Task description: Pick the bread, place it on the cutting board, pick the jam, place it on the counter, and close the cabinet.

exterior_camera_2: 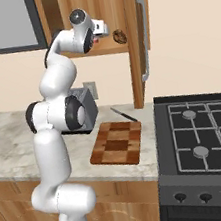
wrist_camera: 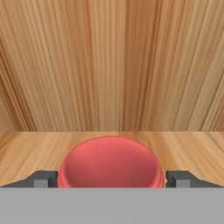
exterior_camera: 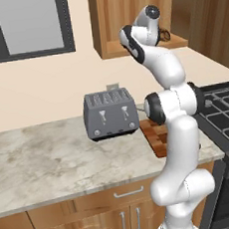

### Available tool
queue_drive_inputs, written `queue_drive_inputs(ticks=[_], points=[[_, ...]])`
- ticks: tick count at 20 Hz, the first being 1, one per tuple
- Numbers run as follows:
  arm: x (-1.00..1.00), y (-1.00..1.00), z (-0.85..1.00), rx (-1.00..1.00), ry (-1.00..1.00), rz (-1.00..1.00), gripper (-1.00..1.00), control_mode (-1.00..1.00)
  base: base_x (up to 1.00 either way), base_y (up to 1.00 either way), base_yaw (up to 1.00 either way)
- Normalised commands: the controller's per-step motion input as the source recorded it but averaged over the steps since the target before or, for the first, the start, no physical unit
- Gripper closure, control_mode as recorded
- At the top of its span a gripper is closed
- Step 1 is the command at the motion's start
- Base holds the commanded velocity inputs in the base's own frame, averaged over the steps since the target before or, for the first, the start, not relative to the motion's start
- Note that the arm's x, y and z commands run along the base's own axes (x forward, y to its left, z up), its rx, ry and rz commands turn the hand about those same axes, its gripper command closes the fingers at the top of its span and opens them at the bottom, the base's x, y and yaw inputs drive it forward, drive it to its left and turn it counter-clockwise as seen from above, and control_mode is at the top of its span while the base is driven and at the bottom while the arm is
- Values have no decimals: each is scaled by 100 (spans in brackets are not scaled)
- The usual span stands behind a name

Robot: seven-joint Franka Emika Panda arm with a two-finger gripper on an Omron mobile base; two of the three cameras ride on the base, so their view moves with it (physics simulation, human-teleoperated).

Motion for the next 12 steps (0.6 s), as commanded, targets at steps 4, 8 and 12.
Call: queue_drive_inputs(ticks=[4,8,12], points=[[0,0,0,0,0,0,100,-100,0,0,0],[0,0,0,0,0,0,100,-100,0,0,0],[-5,0,0,0,0,0,100,-100,0,0,0]])
